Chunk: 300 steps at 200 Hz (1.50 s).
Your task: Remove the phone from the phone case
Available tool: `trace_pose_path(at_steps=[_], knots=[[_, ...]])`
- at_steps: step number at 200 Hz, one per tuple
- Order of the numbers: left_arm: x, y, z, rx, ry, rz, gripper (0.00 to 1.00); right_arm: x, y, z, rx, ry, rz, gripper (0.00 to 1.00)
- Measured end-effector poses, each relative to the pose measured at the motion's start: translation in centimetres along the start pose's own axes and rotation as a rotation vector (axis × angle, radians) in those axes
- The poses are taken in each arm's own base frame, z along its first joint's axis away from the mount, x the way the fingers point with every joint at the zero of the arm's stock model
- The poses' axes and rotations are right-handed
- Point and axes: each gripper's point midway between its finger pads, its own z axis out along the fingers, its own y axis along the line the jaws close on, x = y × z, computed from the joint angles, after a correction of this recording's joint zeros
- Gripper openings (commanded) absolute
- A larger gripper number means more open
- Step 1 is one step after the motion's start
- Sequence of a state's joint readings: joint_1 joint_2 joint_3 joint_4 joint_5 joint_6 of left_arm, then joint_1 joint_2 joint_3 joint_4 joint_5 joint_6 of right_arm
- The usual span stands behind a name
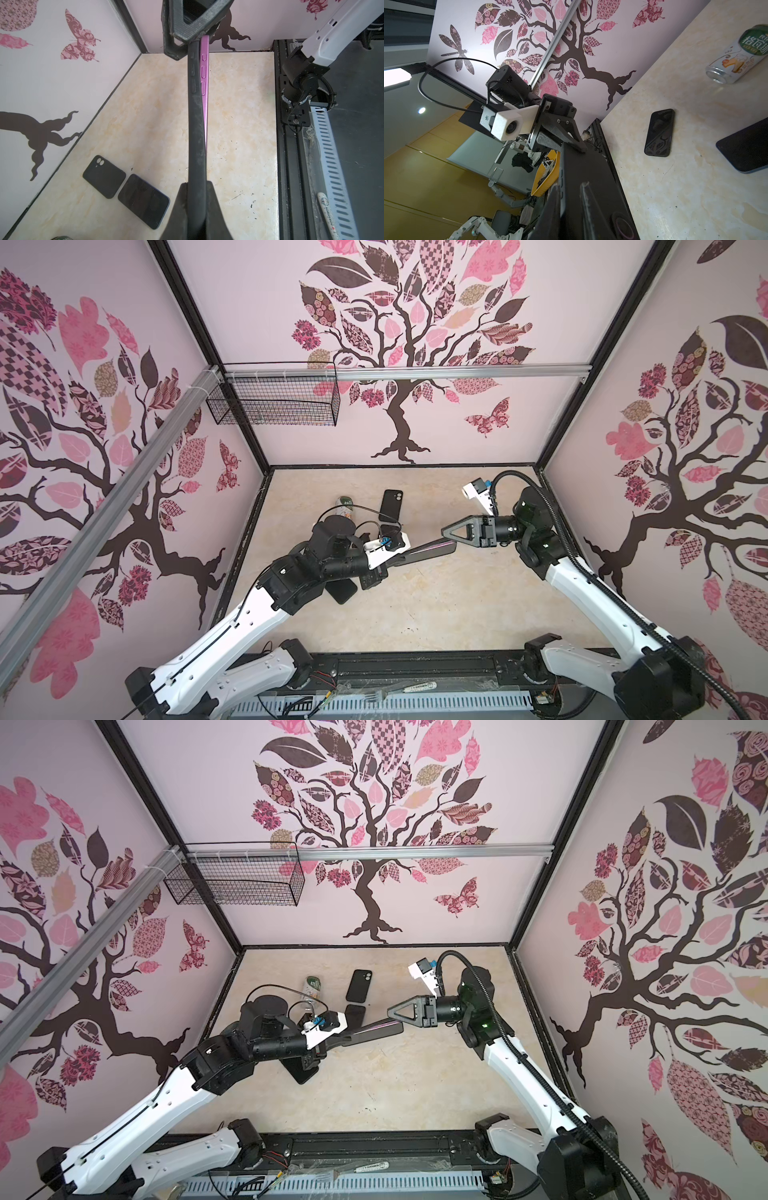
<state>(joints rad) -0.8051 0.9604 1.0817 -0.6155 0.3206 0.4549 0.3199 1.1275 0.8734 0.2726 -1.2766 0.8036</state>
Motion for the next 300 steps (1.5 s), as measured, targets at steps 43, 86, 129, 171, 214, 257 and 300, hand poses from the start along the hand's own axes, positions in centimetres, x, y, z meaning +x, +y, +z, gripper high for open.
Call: trace_pose_path(at_steps=[43,86,129,171,214,257,300], knots=[[-3.4,-0.7,-0.3,0.021,-0.110,0.072,0.00,0.1,-2.5,0.7,0.032,-0.020,0.118,0.19],[-7.1,-0.4,-2.2,-0.007,-0.256,0.112,0.00,-0.9,-4.5,0.3,0.111,-0.087,0.147,0.41],[-7.2,0.0,-3.7,-0.061,-0.337,0.020,0.00,-3.6,-7.2,-2.2,0.310,-0.244,0.092,0.63],[-5.6,2.8,-3.9,-0.182,-0.418,-0.222,0.00,-3.9,-3.4,-3.2,0.287,-0.363,-0.139,0.76],[-5.0,6.5,-4.1,-0.246,-0.527,-0.541,0.00,-2.2,3.6,0.5,0.066,-0.314,-0.405,0.76],[-7.7,6.1,-4.3,-0.117,-0.645,-0.645,0.00,-1.4,5.4,2.3,-0.048,-0.272,-0.498,0.72],[-9.5,5.7,-4.9,-0.018,-0.747,-0.704,0.00,-1.3,6.8,3.5,-0.119,-0.273,-0.539,0.66]])
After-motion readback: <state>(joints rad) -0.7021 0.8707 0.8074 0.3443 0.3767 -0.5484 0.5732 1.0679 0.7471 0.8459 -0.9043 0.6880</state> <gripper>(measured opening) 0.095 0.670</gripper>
